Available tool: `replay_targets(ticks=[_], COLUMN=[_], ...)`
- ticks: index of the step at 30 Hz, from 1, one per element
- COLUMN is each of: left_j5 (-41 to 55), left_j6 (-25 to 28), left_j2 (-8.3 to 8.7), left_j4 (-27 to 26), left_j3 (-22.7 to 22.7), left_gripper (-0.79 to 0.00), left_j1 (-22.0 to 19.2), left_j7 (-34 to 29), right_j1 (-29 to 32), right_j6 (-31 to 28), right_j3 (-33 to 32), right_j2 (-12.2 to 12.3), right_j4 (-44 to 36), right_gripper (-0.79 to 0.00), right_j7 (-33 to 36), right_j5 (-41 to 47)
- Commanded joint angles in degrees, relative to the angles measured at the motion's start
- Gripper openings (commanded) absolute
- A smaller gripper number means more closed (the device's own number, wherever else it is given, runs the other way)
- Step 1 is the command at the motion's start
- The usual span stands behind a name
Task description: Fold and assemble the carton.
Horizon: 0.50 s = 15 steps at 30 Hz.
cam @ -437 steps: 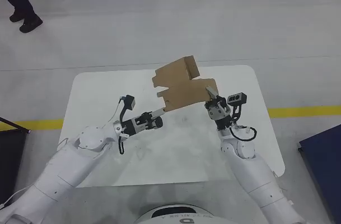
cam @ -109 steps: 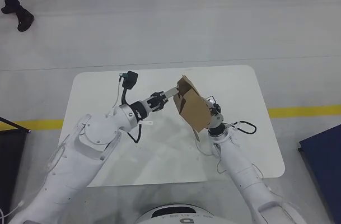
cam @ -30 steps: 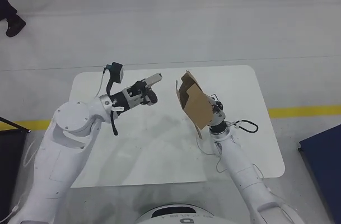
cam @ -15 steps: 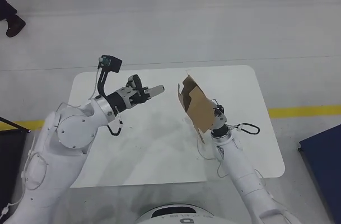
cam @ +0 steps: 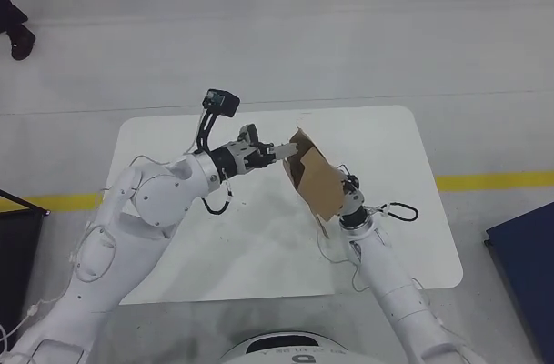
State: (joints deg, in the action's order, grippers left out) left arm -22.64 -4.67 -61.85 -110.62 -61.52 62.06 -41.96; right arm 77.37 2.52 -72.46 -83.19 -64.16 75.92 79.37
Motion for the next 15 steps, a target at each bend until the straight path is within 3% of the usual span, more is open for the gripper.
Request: replay_targets(ticks=[1,7,15], left_j5=[-1.12,-6.94,-11.33], left_j6=[-0.21,-0.44,-0.48], left_j2=[-0.20,-0.33,-0.28], left_j4=[0.56,0.75,0.48], left_j3=[1.16,2.62,2.54], left_gripper=[0.000,0.000,0.000], left_j1=[-1.27,-3.20,-2.52], left_j7=[-0.98,-2.72,-2.89], right_j1=[0.20,0.49,0.44], right_j6=[-0.06,-0.14,0.68], right_j3=[-0.01,-0.05,0.62], right_j2=[-0.01,-0.04,-0.24], right_j4=[-0.14,-0.51,-1.48], right_gripper=[-0.785,-0.785,-0.785], right_j7=[-0.07,-0.38,-0.89], right_j5=[0.11,0.25,0.86])
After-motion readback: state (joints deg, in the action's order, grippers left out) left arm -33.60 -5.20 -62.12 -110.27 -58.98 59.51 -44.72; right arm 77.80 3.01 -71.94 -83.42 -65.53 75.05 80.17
